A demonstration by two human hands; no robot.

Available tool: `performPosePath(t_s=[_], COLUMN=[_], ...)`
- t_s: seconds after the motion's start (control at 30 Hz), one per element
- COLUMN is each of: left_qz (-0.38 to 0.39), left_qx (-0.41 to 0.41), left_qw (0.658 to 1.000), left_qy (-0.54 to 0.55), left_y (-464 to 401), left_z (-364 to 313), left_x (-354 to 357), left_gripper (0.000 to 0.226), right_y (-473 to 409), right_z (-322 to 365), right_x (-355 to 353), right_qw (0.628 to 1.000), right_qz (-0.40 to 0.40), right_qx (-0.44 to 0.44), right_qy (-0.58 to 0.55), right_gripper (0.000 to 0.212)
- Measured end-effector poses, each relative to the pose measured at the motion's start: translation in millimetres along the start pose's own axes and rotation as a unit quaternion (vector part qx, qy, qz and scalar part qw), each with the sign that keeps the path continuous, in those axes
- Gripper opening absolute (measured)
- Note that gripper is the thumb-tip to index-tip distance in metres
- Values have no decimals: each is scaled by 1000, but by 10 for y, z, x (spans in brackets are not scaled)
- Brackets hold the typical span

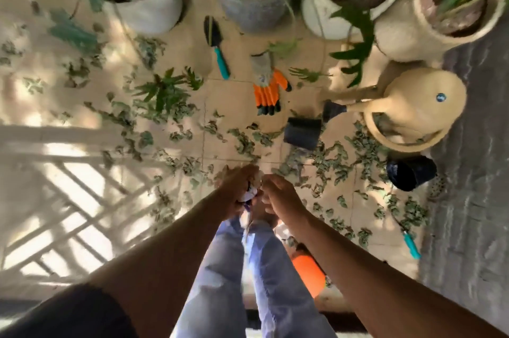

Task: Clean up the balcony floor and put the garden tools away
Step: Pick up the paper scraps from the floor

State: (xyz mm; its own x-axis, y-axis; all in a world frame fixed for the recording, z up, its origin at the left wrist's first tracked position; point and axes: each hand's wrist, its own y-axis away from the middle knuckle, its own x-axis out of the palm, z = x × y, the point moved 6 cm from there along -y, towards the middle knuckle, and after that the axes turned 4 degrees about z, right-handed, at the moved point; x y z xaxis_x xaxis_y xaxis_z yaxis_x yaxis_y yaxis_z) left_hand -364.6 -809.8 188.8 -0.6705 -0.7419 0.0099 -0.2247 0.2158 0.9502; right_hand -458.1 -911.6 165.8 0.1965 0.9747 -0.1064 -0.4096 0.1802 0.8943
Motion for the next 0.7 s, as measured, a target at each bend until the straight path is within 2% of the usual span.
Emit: performPosePath(t_s=[0.1, 0.17, 0.3, 0.37, 0.43, 0.5, 0.57, 0.63, 0.67, 0.7], left_qz=[27, 22, 0, 15, 11, -7, -36, -68, -72, -82], left_qx=[-56, -54, -62, -58, -44, -23, -31, -6, 7, 17], left_qw=[975, 960, 934, 912, 885, 861, 819, 788, 774, 758], left_qy=[215, 274, 352, 406, 464, 508, 571, 612, 630, 646], left_y=[19, 8, 58, 152, 330, 490, 552, 525, 677, 732], left_z=[179, 257, 537, 719, 828, 991, 1238, 1437, 1400, 1416], left_x=[-211, -435, -888, -1129, -1416, -1737, -2071, -2467, -2681, -2907], left_gripper=[33, 29, 25, 22, 22, 26, 25, 70, 65, 47], right_y=[67, 56, -18, -48, 38, 165, 288, 396, 435, 469], right_z=[236, 384, 532, 582, 723, 878, 1013, 1216, 1346, 1473], right_x=[324, 579, 1154, 1525, 1905, 2307, 2718, 3145, 3373, 3598], right_qw=[1000, 999, 999, 998, 997, 997, 996, 995, 994, 993], right_qz=[20, 23, 13, 24, 23, 34, 51, 60, 66, 70], right_qx=[-6, -26, -44, -58, -64, -70, -68, -78, -88, -96], right_qy=[-11, 19, 13, 18, 19, 25, 33, 29, 24, 23], right_gripper=[29, 27, 54, 62, 56, 38, 27, 17, 19, 26])
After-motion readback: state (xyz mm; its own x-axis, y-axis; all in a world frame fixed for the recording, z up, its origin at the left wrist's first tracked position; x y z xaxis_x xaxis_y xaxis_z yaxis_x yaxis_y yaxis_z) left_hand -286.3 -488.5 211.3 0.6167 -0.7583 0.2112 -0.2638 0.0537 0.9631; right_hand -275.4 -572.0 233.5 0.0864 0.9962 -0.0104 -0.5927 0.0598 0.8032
